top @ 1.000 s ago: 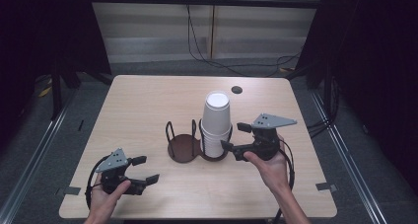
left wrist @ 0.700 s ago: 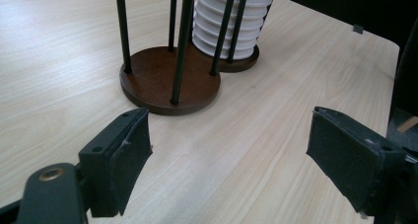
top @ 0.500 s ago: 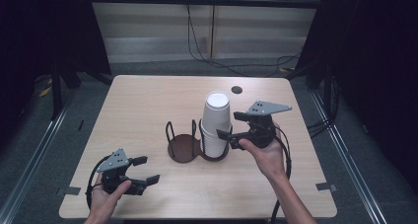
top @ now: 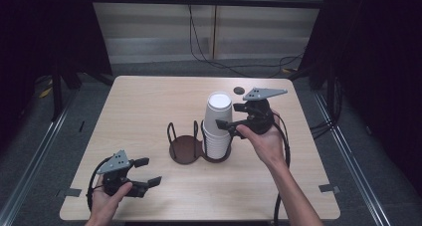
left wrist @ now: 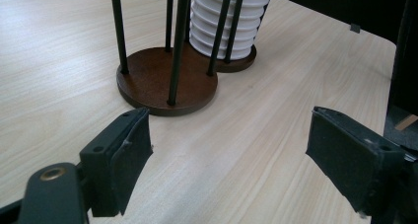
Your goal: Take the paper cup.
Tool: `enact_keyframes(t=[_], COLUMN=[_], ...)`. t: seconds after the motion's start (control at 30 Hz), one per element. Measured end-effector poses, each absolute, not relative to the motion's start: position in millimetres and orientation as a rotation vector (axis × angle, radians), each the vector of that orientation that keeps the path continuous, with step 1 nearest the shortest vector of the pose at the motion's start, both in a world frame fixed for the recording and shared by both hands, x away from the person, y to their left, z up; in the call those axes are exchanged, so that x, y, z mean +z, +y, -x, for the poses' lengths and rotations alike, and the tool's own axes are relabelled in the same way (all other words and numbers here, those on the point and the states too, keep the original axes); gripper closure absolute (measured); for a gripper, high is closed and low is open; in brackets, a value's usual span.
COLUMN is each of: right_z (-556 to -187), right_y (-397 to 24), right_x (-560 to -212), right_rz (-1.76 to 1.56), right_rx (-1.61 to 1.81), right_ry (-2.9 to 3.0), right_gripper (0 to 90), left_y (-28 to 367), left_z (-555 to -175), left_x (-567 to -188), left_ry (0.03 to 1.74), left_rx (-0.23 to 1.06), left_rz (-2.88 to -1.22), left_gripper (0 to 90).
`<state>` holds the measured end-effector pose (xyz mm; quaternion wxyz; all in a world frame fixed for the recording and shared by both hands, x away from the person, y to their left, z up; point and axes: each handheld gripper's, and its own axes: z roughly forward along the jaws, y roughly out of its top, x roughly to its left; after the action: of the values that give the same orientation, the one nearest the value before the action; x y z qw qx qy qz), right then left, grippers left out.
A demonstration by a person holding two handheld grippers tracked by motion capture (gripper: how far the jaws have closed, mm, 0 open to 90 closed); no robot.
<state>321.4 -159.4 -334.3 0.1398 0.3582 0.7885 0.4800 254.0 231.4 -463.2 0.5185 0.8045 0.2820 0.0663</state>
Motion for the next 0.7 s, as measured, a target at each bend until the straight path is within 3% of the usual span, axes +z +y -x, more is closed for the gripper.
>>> enact_keyframes(t=[0.7], right_z=[-350.7], right_y=[-138.2], right_x=[-323.7], right_rz=[-1.017], right_rx=[1.271], right_ry=[2.406], right_gripper=[15.2], left_y=[231.3], left_z=[-253.8], left_x=[-463.0], left_ry=[0.68], left_rx=[0.159], left_rz=[-1.947], left_gripper=[17.5])
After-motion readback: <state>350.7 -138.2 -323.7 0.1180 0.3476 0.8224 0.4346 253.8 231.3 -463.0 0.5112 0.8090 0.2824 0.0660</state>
